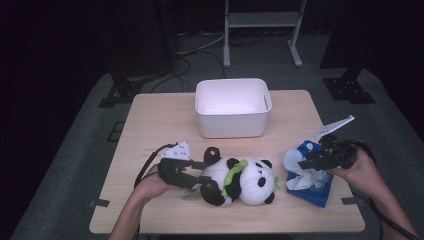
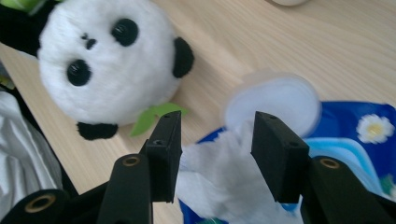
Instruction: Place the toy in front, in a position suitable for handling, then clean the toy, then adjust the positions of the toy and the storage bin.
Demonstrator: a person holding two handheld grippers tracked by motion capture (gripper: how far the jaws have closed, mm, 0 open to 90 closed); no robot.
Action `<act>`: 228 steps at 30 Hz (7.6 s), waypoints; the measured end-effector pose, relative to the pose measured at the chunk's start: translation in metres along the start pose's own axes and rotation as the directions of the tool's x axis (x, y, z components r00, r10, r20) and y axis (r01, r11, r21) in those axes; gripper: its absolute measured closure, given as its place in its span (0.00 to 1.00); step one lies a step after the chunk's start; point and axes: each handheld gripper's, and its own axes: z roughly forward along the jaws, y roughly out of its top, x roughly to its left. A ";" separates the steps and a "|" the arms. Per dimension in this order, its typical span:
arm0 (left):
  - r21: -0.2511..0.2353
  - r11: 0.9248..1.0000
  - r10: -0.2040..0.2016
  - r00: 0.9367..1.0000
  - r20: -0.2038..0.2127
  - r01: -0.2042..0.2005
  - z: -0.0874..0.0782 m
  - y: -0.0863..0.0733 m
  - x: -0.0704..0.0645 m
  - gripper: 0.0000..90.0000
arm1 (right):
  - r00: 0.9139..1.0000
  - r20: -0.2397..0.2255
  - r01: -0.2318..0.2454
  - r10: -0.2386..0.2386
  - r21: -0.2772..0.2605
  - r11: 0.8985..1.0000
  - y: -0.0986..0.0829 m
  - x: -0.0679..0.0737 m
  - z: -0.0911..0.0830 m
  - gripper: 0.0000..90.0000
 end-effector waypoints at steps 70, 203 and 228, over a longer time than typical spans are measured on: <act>-0.038 0.995 -0.093 0.987 -0.128 0.089 -0.047 -0.031 0.021 0.40 | 0.943 -0.155 0.302 -0.295 0.023 0.953 0.174 0.051 0.065 0.81; -0.044 0.993 -0.119 0.977 -0.175 0.113 -0.060 -0.041 0.027 0.27 | 0.936 -0.156 0.320 -0.316 0.004 0.947 0.157 0.077 0.052 0.80; -0.041 0.991 -0.131 0.974 -0.184 0.126 -0.062 -0.044 0.032 0.22 | 0.895 -0.232 0.383 -0.380 -0.031 0.923 0.107 0.104 0.046 0.69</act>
